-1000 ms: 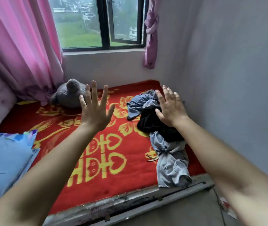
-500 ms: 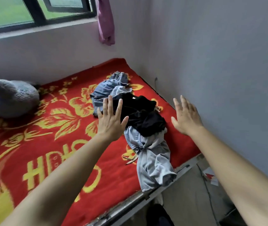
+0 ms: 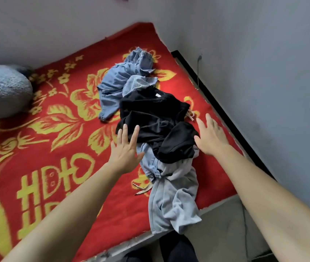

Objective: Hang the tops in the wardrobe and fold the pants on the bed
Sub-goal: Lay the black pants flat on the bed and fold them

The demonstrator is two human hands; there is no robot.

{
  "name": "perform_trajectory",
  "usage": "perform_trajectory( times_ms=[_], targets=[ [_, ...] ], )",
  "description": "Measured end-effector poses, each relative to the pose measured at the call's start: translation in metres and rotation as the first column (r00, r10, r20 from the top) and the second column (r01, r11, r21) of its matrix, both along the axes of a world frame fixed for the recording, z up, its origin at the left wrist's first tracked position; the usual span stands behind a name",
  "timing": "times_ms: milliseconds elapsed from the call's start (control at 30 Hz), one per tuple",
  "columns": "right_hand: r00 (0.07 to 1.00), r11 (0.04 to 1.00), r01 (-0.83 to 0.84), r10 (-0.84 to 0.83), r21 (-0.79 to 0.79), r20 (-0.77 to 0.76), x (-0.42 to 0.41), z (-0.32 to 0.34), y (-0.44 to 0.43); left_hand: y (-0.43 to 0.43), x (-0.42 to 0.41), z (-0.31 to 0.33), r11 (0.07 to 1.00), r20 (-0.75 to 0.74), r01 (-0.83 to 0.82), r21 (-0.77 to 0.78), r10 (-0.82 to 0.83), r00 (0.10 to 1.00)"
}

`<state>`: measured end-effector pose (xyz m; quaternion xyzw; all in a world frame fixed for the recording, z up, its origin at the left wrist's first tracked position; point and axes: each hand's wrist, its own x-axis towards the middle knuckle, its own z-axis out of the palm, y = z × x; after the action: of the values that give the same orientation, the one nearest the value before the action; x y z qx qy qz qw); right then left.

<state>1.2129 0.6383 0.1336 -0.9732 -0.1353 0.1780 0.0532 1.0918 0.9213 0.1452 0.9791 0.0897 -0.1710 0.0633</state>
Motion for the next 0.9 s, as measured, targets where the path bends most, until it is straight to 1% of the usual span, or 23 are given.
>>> perform_trajectory(
  times_ms=[67,167,333,367,400,500,567,633,667,700,733,800,833,900],
  targets=[
    [0.999,1.000,-0.019,0.020,0.023,-0.049,0.009,-0.023,0.001,-0.007,0.014,-0.022,1.000,-0.033,0.024,-0.006,-0.024,0.999],
    [0.988,0.994,-0.033,0.048,0.108,-0.144,0.013,-0.064,0.003,-0.012,0.037,-0.063,0.998,-0.075,0.058,-0.027,-0.060,0.995],
    [0.978,0.980,0.051,-0.010,0.190,-0.210,0.002,-0.155,0.014,-0.023,0.069,-0.145,0.989,-0.116,0.093,-0.117,-0.107,0.987],
    [0.978,0.979,0.056,-0.014,0.196,-0.209,-0.004,-0.172,0.019,-0.025,0.073,-0.161,0.986,-0.120,0.108,-0.130,-0.123,0.985],
    [0.985,0.979,0.049,-0.014,0.199,-0.174,-0.011,-0.188,0.025,-0.026,0.075,-0.177,0.982,-0.125,0.127,-0.138,-0.145,0.982],
    [0.997,0.984,0.071,-0.074,0.161,0.011,-0.032,-0.227,0.046,-0.025,0.066,-0.222,0.972,-0.108,0.210,-0.110,-0.221,0.969],
    [0.993,0.981,0.111,-0.117,0.159,0.033,-0.044,-0.239,0.060,-0.017,0.050,-0.242,0.973,-0.026,0.187,-0.135,-0.192,0.981],
    [0.992,0.977,0.124,-0.128,0.172,0.009,-0.050,-0.248,0.070,-0.007,0.035,-0.250,0.963,0.112,0.170,-0.207,-0.150,0.982],
    [0.989,0.970,0.147,-0.147,0.193,-0.013,-0.051,-0.250,0.074,-0.001,0.028,-0.253,0.961,0.191,0.196,-0.195,-0.159,0.969],
    [0.980,0.953,0.200,-0.194,0.228,-0.047,-0.048,-0.251,0.077,0.006,0.022,-0.254,0.962,0.245,0.228,-0.147,-0.188,0.951],
    [0.960,0.921,0.279,-0.264,0.273,-0.088,-0.044,-0.250,0.080,0.014,0.018,-0.253,0.962,0.247,0.252,-0.102,-0.221,0.944],
    [0.917,0.852,0.399,-0.380,0.339,-0.126,-0.029,-0.246,0.084,0.029,0.012,-0.250,0.966,0.160,0.251,-0.069,-0.237,0.958],
    [0.910,0.835,0.408,-0.403,0.370,-0.095,-0.020,-0.243,0.088,0.037,0.009,-0.248,0.973,0.115,0.226,-0.058,-0.218,0.969],
    [0.912,0.830,0.354,-0.408,0.431,0.037,-0.003,-0.234,0.099,0.058,0.000,-0.247,0.987,0.052,0.155,-0.029,-0.154,0.987]
  ],
)
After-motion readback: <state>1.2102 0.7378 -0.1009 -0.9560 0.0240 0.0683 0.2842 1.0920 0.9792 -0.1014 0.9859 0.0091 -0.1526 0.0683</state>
